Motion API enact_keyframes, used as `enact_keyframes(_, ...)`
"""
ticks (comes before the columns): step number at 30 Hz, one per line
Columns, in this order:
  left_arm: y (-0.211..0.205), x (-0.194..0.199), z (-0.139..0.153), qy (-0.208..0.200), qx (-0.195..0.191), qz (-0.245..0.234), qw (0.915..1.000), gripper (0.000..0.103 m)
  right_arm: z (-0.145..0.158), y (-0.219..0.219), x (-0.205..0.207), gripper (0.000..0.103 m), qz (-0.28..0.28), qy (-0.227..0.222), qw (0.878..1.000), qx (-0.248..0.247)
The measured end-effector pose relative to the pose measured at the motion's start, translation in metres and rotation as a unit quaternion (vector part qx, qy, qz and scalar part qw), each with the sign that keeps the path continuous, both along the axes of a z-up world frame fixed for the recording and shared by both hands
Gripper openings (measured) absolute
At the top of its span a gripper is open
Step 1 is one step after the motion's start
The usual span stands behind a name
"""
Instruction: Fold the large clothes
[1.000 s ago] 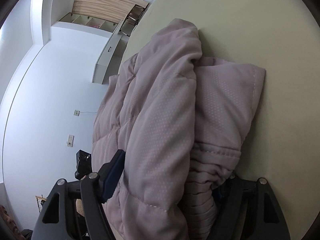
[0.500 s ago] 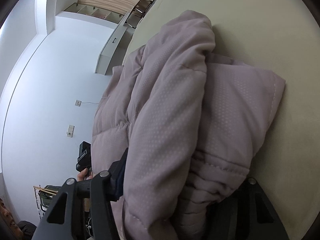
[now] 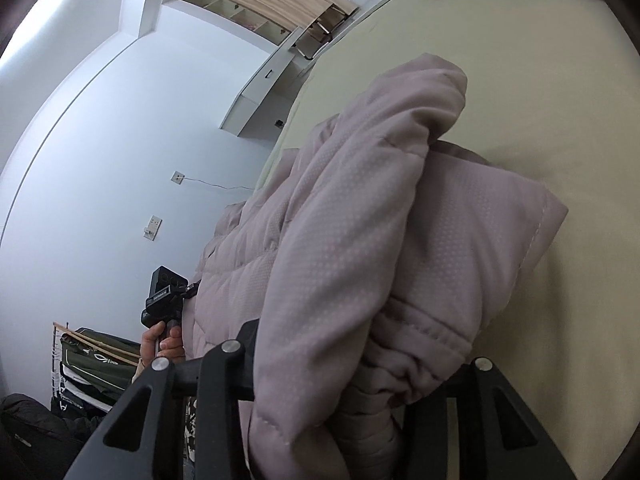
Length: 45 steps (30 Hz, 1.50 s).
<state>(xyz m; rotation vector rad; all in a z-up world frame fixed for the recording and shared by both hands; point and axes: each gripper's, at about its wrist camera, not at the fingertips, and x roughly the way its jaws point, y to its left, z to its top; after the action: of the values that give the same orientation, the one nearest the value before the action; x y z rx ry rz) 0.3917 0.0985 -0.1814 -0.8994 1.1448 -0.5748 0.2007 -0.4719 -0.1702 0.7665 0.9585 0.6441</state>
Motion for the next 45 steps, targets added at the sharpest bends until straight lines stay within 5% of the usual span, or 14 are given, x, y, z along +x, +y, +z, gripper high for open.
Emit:
enact_keyframes(7,0.014,-0.075,-0.038,0.032,0.01,0.006,0.9994,0.033,-0.049,0.007,-0.065,0.048,-0.016,0.047,0.999,0.007)
enact_keyframes(11,0.027,-0.089,-0.081,0.06,-0.068,0.037,0.9951,0.045,-0.105,-0.013,-0.077,0.056,-0.079,0.078,0.989,0.096)
enact_keyframes(18,0.023,-0.104,-0.04,0.037,-0.011,0.072,0.9967,0.048,-0.081,-0.023,-0.117,0.065,-0.189,0.098,0.973,0.088)
enact_keyframes(22,0.039,-0.141,0.014,-0.038,0.086,0.105,0.99,0.052,-0.056,-0.028,-0.169,0.066,-0.259,0.084,0.961,0.038)
enact_keyframes(26,0.037,-0.192,0.09,-0.15,0.23,0.163,0.9478,0.066,-0.018,-0.011,-0.216,0.082,-0.328,0.061,0.941,-0.063)
enact_keyframes(30,0.0,-0.238,0.165,-0.254,0.367,0.195,0.8733,0.086,0.031,0.016,-0.238,0.086,-0.348,0.01,0.917,-0.195)
enact_keyframes(32,0.001,-0.269,0.191,-0.3,0.404,0.214,0.8371,0.092,0.057,0.023,-0.243,0.087,-0.347,-0.039,0.905,-0.243)
enact_keyframes(34,-0.014,-0.29,0.219,-0.339,0.441,0.231,0.7979,0.1,0.088,0.028,-0.251,0.103,-0.356,-0.098,0.887,-0.277)
enact_keyframes(36,-0.033,-0.308,0.241,-0.369,0.479,0.245,0.7574,0.103,0.118,0.037,-0.255,0.103,-0.374,-0.154,0.863,-0.302)
enact_keyframes(38,-0.055,-0.312,0.258,-0.39,0.512,0.242,0.726,0.103,0.142,0.048,-0.241,0.103,-0.376,-0.186,0.847,-0.326)
enact_keyframes(41,-0.084,-0.311,0.27,-0.384,0.552,0.227,0.7047,0.103,0.165,0.064,-0.237,0.103,-0.378,-0.186,0.826,-0.374)
enact_keyframes(43,-0.104,-0.312,0.27,-0.364,0.585,0.236,0.6856,0.103,0.174,0.073,-0.239,0.103,-0.374,-0.19,0.826,-0.377)
enact_keyframes(44,-0.115,-0.312,0.271,-0.351,0.595,0.235,0.6837,0.103,0.178,0.074,-0.239,0.103,-0.364,-0.187,0.834,-0.371)
enact_keyframes(45,-0.126,-0.308,0.269,-0.34,0.595,0.226,0.6921,0.103,0.18,0.078,-0.24,0.103,-0.353,-0.179,0.842,-0.366)
